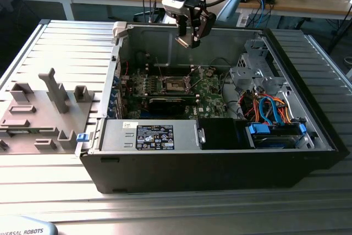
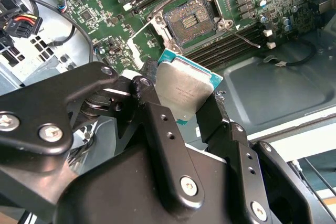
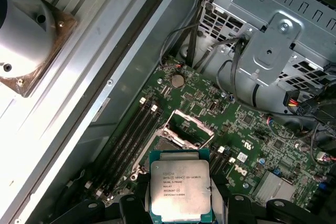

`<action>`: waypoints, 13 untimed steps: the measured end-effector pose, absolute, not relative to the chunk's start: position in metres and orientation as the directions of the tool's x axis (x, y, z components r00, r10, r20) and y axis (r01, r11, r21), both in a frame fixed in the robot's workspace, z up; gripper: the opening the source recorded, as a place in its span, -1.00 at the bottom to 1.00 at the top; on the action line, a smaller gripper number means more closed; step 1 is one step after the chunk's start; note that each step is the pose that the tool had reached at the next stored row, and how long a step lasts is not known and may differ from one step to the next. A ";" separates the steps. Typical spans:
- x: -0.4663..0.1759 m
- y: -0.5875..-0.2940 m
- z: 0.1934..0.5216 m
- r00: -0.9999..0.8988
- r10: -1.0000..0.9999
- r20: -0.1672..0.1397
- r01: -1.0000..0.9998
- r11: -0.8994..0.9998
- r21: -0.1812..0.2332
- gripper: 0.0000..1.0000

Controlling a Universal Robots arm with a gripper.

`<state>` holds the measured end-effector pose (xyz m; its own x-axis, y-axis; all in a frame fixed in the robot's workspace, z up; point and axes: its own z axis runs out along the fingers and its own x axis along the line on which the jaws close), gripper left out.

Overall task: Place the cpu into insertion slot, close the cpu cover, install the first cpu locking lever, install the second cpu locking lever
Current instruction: 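Place the cpu into insertion slot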

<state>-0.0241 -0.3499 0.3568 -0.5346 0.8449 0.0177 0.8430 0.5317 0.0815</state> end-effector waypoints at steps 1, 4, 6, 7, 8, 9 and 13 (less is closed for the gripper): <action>-0.024 -0.350 0.357 -0.534 0.845 0.018 0.843 0.531 0.081 0.08; -0.024 -0.350 0.357 -0.530 0.848 0.018 0.846 0.527 0.081 0.08; -0.024 -0.350 0.357 -0.528 0.849 0.018 0.847 0.525 0.081 0.08; -0.024 -0.350 0.357 -0.527 0.850 0.018 0.848 0.524 0.081 0.08; -0.024 -0.350 0.357 -0.527 0.850 0.018 0.848 0.524 0.081 0.08; -0.024 -0.350 0.357 -0.526 0.850 0.018 0.848 0.524 0.081 0.08; -0.024 -0.350 0.357 -0.525 0.851 0.018 0.849 0.522 0.081 0.08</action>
<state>-0.0241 -0.3499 0.3568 -0.5251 0.8509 0.0177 0.8489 0.5222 0.0815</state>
